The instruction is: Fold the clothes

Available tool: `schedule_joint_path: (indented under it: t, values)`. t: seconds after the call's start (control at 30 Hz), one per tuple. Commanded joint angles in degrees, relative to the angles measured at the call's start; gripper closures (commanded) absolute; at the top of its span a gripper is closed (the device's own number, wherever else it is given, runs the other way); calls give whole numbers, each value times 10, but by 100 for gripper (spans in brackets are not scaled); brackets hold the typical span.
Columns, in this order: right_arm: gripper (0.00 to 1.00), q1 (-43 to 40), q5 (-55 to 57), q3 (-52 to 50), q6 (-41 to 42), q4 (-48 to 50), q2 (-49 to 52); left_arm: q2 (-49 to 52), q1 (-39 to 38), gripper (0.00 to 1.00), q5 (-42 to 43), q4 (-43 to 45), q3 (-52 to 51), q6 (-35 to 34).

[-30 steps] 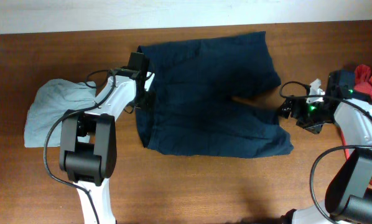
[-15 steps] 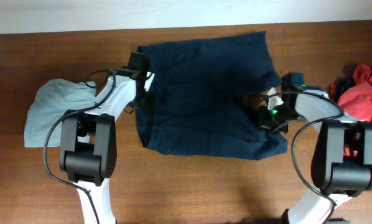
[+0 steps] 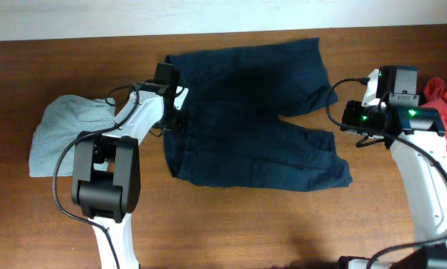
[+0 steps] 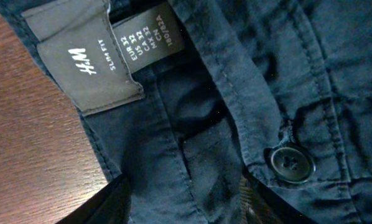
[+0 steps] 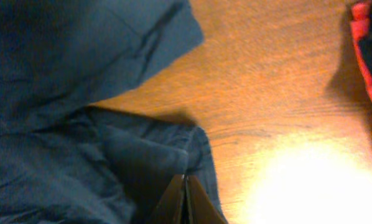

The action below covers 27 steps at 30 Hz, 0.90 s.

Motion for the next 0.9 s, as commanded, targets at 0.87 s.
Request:
schedule_joint_path:
  t: [0.87]
  values:
    - [96,153,-90,-2,19,-32,252,33,3,28,154,-70,86,-8]
